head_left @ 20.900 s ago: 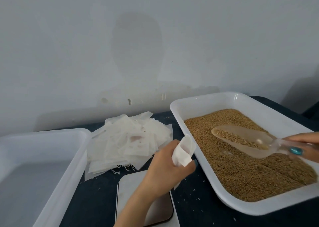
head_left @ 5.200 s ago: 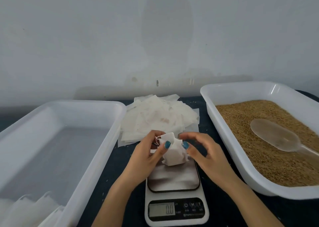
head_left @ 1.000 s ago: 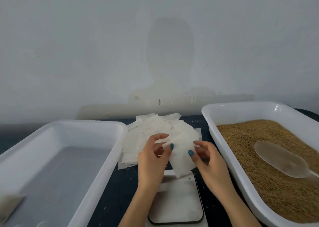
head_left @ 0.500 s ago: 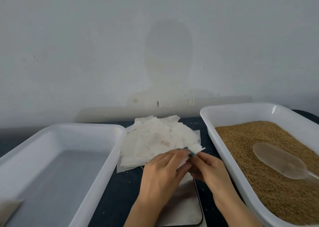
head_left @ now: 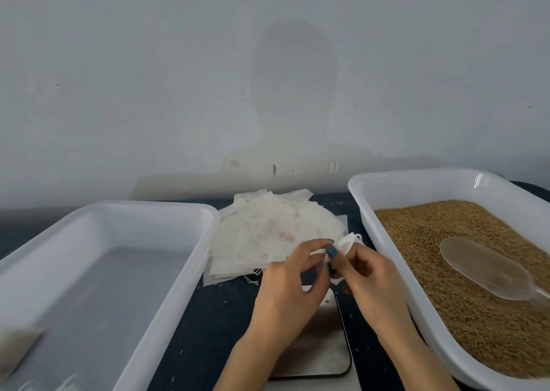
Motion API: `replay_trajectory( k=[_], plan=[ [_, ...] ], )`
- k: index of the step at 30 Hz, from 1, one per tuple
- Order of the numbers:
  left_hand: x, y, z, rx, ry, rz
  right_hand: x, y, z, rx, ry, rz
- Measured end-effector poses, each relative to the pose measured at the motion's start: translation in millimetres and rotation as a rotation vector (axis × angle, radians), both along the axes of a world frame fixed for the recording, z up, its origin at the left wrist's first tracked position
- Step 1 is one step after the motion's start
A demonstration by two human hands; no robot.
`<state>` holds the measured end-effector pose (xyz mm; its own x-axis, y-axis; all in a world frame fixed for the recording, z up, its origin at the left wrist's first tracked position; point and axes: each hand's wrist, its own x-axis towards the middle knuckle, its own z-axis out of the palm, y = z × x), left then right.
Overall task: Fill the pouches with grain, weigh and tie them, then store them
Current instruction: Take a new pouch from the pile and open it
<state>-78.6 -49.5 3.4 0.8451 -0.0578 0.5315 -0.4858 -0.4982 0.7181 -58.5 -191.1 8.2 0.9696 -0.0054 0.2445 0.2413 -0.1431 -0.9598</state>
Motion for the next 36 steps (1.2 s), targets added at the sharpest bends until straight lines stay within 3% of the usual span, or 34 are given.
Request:
replay_trajectory(
  k=[4,9,12,15,17,20,26,32,36],
  plan=[
    [0.0,1.6,1.9,-0.146,0.101,0.037,-4.4,0.8,-3.4,-0.201,-0.122,-0.004],
    [2.3,8.6,0.1,0.026,-0.019,0.262,-3.9,4.2,-8.0,-0.335,-0.177,0.049],
    [1.2,11.5,7.4,0.001,-0.029,0.19,-3.7,4.9,-8.7,-0.326,-0.195,-0.003],
    [1.1,17.6,11.6,0.126,-0.027,-0.14,-1.3,1.1,-5.0,-0.194,-0.045,0.011],
    [0.1,17.7,11.4,0.287,0.002,-0.237,-1.6,-2.6,1.1,-0.071,0.078,0.126],
    [-1.1,8.2,8.6,0.417,-0.069,-0.184,-4.9,-4.1,6.2,-0.112,0.165,0.254],
    [-2.4,14.6,9.3,0.315,0.009,-0.06,-7.6,-3.9,9.9,-0.202,0.223,0.334],
    [-3.3,24.6,10.7,0.422,0.001,0.005,-17.1,-2.2,10.0,-0.396,-0.132,0.006],
    [-4.2,27.2,14.0,0.509,-0.062,0.094,-29.6,-6.2,17.4,-0.436,-0.288,0.026]
  ],
)
